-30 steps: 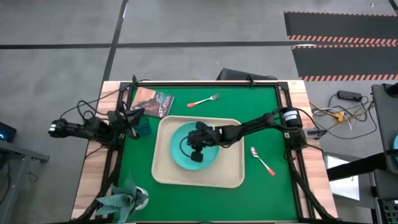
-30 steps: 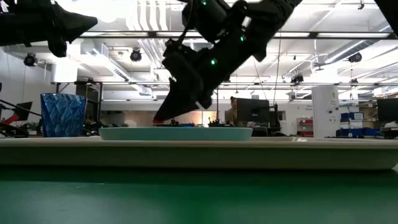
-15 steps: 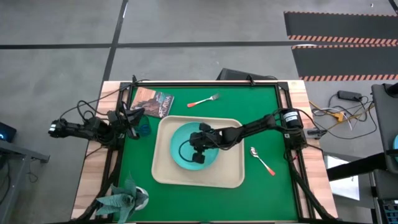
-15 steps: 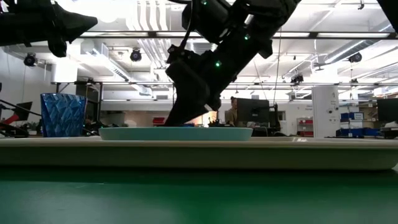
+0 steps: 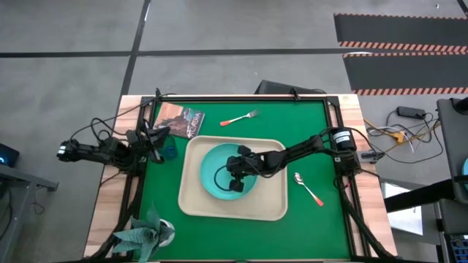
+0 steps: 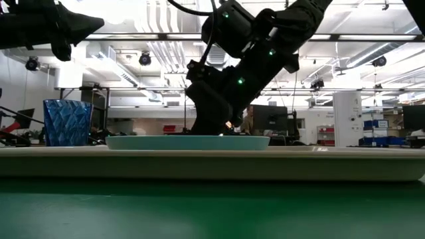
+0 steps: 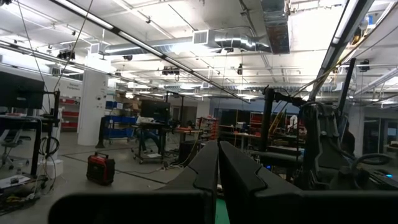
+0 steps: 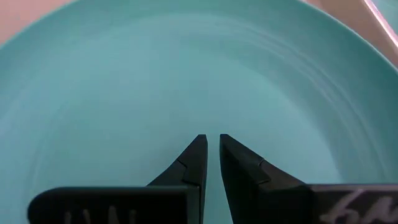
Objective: Pick and place plate/cup/fork/spoon on tray
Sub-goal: Put the blue plate on the white tray
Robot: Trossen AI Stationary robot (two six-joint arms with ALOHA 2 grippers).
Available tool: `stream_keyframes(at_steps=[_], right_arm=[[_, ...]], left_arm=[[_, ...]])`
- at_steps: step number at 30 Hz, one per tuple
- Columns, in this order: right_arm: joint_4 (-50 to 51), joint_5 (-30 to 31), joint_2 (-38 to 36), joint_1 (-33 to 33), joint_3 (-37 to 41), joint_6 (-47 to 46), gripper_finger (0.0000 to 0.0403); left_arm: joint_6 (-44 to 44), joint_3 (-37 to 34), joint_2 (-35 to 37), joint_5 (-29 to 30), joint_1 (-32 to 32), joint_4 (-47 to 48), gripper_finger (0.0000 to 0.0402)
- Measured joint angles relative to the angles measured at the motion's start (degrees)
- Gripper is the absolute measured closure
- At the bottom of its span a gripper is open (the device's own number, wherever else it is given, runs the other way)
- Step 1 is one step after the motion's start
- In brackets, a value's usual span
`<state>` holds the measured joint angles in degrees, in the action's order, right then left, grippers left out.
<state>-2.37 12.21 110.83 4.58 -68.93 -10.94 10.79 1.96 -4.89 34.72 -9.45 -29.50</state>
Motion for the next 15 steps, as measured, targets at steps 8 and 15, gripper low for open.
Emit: stream_keyframes(at_steps=[8, 15], right_arm=[[-0.4, -1.2, 0.0, 0.3, 2.2, -1.9, 0.0369], [0.2, -4.9, -0.1, 1.9, 1.8, -2.5, 0.0369]], left_arm=[[0.0, 0.0, 0.0, 0.0, 0.0, 0.0, 0.0401], [0.0, 0.0, 0.0, 0.0, 0.0, 0.0, 0.0401]])
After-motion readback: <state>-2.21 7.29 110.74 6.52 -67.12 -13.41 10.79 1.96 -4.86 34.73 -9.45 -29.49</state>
